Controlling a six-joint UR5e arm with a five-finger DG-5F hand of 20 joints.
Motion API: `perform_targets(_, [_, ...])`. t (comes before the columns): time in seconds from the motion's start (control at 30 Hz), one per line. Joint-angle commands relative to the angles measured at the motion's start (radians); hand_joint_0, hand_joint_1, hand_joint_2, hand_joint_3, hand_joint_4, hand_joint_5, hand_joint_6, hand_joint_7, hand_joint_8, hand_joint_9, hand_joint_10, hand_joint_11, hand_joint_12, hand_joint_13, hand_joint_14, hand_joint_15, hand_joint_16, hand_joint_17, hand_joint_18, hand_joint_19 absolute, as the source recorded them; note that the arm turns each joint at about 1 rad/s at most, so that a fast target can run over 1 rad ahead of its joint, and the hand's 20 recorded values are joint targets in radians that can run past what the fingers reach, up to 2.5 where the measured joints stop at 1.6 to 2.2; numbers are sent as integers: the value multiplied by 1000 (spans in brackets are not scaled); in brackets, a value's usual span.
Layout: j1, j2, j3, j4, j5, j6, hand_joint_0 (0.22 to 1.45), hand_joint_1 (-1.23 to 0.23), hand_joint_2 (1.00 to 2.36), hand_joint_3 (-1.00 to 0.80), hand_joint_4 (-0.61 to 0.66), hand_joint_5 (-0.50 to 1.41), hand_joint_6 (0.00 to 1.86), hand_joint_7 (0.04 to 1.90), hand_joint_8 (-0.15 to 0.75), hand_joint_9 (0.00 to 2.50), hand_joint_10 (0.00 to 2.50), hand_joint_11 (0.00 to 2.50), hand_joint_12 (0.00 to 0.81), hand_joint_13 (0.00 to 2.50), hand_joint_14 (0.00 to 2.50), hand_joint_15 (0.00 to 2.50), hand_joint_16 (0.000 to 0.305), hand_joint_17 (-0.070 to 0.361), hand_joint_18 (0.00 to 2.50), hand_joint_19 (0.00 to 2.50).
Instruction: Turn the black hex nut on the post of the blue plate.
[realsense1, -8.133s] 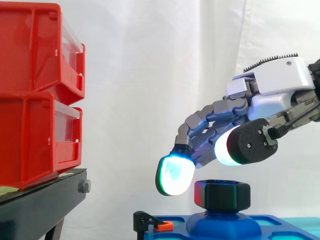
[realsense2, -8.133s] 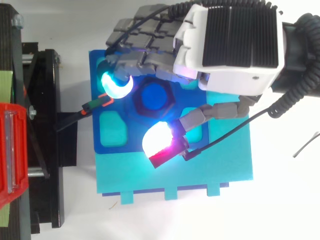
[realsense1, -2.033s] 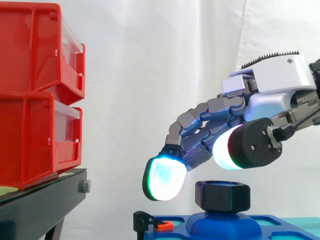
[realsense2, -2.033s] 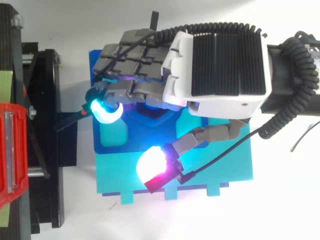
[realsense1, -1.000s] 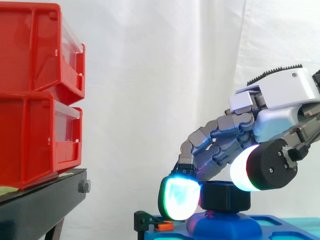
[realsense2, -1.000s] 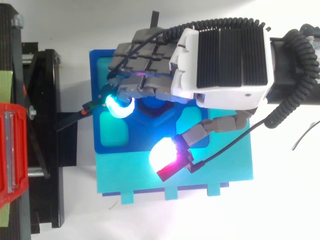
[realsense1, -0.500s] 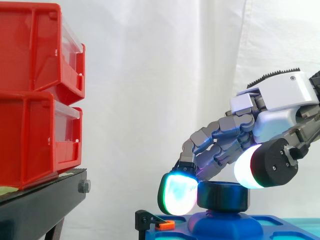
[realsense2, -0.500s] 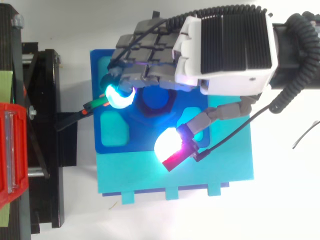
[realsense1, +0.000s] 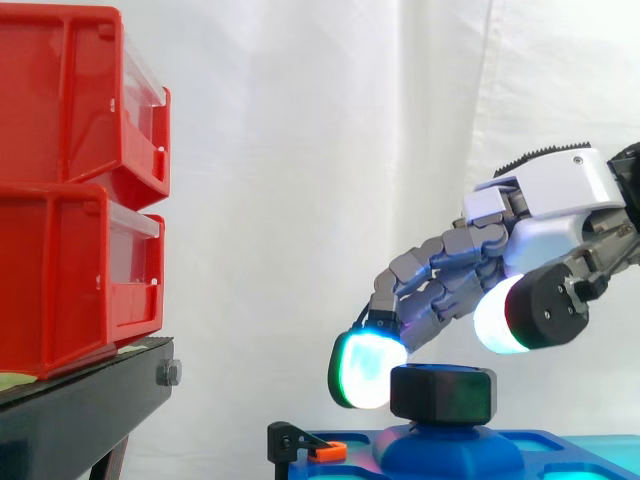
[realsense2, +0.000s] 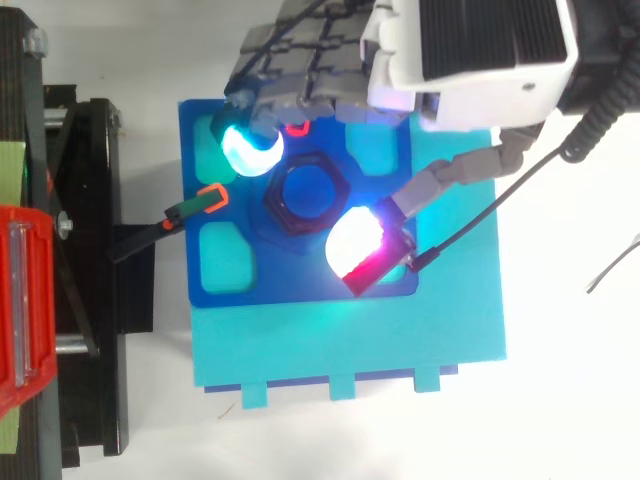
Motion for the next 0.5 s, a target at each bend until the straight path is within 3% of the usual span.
perform_targets(0.0, [-9,0,16,-2,-14,0,453,-492,1000,-500,241,-188,503,825,282,386,0,0,401,315,0,11,54,121,219,171])
perform_targets(0.17, [-7,0,32,-4,-9,0,453,-493,1000,-500,241,-188,503,825,282,384,0,0,401,315,0,14,54,121,217,170])
perform_targets(0.23, [0,0,47,-6,-4,0,453,-493,1000,-500,237,-187,502,824,282,385,0,0,401,315,0,10,54,121,217,171])
perform_targets(0.47, [34,0,58,16,69,0,453,-492,1000,-500,239,-187,502,826,283,385,0,0,401,314,0,11,54,122,210,174])
